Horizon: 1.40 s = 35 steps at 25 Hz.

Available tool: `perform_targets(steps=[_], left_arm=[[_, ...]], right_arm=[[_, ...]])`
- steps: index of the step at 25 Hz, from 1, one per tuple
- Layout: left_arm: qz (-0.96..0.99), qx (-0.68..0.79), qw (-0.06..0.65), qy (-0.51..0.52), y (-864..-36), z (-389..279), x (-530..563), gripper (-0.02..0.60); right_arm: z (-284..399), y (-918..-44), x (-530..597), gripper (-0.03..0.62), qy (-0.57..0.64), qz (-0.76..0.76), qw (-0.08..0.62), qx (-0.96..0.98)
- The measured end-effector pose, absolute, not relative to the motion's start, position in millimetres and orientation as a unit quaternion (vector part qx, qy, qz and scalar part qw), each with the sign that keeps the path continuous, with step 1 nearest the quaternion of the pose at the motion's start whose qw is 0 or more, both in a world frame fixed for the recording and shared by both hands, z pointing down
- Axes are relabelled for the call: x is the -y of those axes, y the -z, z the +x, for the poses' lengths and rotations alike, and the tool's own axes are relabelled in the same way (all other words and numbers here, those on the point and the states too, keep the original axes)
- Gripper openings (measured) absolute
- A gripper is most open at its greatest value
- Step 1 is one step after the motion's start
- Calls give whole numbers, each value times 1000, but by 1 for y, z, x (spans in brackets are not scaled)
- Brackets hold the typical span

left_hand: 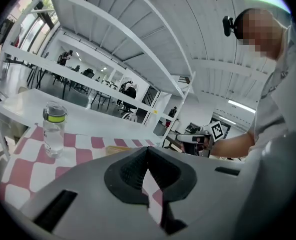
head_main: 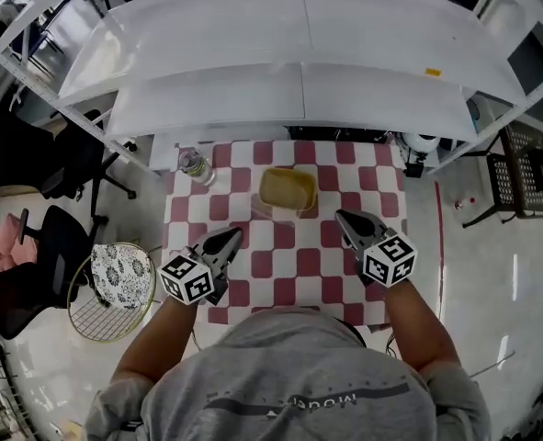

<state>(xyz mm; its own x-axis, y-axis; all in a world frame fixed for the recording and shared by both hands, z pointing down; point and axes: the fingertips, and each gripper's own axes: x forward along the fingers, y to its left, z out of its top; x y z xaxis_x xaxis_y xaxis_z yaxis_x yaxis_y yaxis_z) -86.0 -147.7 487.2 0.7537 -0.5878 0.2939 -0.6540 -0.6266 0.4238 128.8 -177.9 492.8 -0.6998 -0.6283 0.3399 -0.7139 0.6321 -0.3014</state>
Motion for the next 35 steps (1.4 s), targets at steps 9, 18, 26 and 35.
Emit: perform_targets(steps=[9,18,26,35], left_arm=[[889,321,317,-78,-539,-93,190,14],[853,339,383,-98,-593,-97,227,14],[816,339,456,-103,-622,-106,238,15],[781,311,535,-82,-642,-97,242,171]], right_arm=[[136,-525,190,23,-212,411,118,879],[137,-563,207,24,-197,404,137,883],[140,-584,223,25,-189,400,132,887],[142,-597,228,25,-198,402,126,885]])
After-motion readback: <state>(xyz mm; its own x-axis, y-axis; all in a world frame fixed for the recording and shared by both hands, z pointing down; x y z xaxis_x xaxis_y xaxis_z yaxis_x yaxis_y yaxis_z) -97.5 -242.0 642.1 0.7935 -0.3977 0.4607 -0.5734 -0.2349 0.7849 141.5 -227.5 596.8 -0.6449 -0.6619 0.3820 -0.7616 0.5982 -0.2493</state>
